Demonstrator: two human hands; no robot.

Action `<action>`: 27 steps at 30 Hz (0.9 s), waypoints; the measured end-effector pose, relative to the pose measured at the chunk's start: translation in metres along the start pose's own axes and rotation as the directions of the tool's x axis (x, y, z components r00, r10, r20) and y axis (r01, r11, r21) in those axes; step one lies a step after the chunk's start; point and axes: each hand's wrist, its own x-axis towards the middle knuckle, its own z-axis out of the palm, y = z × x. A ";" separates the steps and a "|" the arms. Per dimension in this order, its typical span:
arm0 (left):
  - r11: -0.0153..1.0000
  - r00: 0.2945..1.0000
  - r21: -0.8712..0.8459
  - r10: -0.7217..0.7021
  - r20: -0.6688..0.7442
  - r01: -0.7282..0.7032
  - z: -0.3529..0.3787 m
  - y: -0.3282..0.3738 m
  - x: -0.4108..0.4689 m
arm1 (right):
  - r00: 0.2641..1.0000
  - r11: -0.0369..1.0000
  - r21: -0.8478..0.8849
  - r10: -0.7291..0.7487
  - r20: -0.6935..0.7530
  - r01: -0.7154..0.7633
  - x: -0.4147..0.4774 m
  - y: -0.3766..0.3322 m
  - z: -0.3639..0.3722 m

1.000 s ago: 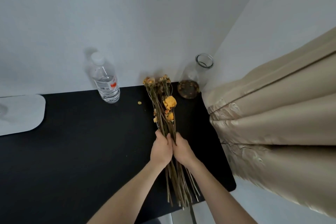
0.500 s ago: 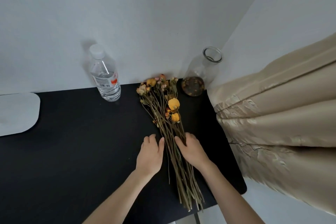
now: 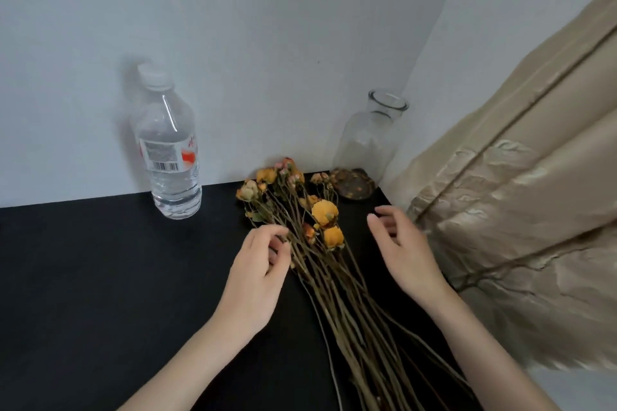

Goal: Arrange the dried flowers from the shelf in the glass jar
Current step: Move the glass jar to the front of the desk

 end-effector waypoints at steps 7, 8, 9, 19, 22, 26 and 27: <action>0.986 0.998 -0.159 0.056 -0.007 -0.056 0.036 0.033 0.093 | 0.952 0.946 0.281 -0.076 -0.298 0.164 0.090 -0.031 -0.013; 0.989 0.999 -0.145 0.043 0.009 -0.042 0.045 0.036 0.106 | 0.946 0.953 0.259 -0.073 -0.317 0.160 0.101 -0.036 -0.013; 0.991 0.999 -0.129 0.031 0.030 -0.027 0.053 0.037 0.117 | 0.943 0.961 0.238 -0.059 -0.326 0.142 0.111 -0.041 -0.013; 0.981 0.967 -0.175 -0.035 0.252 0.081 0.098 0.020 0.200 | 0.943 0.961 0.272 0.045 -0.331 0.050 0.165 -0.043 -0.009; 0.989 0.972 -0.137 -0.020 0.234 0.053 0.109 0.018 0.204 | 0.924 0.951 0.298 0.040 -0.381 0.081 0.167 -0.039 -0.002; 0.999 0.989 -0.047 0.016 0.149 -0.009 0.119 0.022 0.200 | 0.907 0.938 0.331 0.049 -0.418 0.102 0.165 -0.039 0.000; 0.999 0.990 -0.036 0.023 0.142 -0.018 0.119 0.024 0.198 | 0.902 0.937 0.333 0.046 -0.429 0.111 0.163 -0.039 0.000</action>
